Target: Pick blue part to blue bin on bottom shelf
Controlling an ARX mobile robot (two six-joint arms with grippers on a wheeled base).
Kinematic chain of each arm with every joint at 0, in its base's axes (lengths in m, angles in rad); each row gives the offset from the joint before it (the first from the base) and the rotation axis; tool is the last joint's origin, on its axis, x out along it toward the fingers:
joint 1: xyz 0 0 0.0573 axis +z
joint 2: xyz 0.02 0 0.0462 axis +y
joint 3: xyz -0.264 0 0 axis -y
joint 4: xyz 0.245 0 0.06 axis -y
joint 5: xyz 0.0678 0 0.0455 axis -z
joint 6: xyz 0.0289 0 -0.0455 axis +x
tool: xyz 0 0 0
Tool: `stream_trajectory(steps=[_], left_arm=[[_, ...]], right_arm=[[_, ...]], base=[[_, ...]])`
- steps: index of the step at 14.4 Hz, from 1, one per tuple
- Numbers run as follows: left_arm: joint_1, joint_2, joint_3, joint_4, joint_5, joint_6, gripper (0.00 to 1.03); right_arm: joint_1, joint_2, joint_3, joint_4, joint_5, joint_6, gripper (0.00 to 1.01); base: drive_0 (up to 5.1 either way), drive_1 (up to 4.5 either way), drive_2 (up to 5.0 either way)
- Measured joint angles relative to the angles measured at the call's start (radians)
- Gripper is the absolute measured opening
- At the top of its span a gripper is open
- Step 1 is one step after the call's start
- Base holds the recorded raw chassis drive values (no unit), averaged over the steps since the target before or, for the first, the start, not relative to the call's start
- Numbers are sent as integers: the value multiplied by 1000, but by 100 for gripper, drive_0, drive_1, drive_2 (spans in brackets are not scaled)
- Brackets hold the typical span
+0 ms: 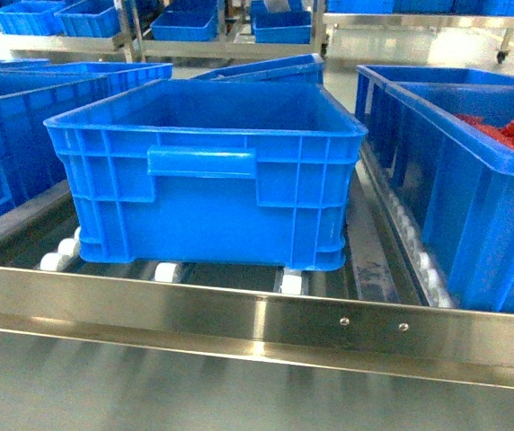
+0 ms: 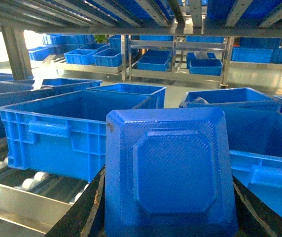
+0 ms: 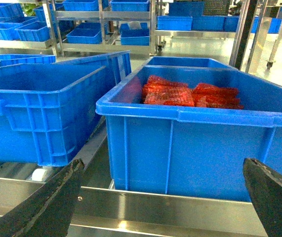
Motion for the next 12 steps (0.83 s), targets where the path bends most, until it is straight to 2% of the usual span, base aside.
stream_trajectory(steps=[12], left_arm=[[0,0,0,0,0,0,44]], right_arm=[[0,0,0,0,0,0,98]], base=[[0,0,0]])
